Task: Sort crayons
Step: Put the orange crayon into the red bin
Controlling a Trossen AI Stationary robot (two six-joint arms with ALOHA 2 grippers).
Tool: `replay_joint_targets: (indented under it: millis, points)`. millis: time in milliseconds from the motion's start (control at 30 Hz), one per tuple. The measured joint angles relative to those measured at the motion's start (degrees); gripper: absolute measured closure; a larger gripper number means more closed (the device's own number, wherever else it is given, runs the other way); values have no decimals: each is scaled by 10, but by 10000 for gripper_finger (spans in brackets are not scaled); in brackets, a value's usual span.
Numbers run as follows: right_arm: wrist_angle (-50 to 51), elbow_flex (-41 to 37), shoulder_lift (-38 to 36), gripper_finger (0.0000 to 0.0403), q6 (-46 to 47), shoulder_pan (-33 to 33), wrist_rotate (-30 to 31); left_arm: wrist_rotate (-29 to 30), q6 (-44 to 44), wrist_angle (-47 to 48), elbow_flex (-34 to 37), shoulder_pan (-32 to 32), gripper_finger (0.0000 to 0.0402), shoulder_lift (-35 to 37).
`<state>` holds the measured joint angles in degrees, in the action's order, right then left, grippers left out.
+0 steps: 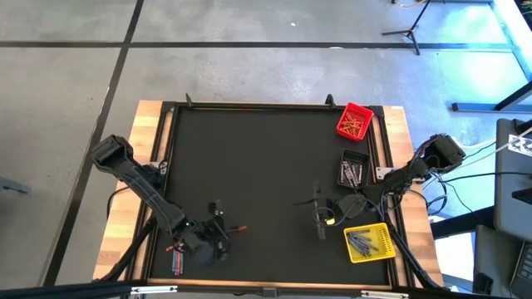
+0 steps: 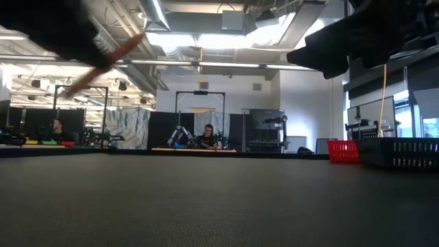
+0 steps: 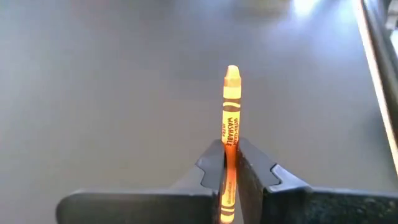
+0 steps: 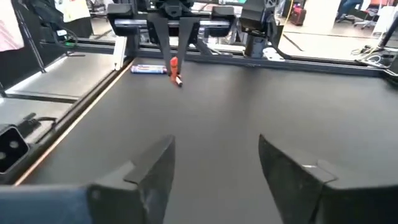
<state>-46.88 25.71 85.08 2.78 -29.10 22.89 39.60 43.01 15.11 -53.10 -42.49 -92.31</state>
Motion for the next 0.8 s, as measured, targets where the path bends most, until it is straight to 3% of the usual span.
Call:
replay_joint_targets:
  millis: [233,433,600,800]
  points:
    - [-9,22,19,127,-1,0,-6,102,-163,-292,46,35,388,-56]
    - [-40,56,73,141,-20,0,-16,82,-311,-469,48,77,388,-112]
    - [-89,82,107,170,-37,0,-49,74,-379,-576,48,91,387,-133]
    - [-105,118,131,198,-47,0,-50,61,-420,-627,48,85,387,-135]
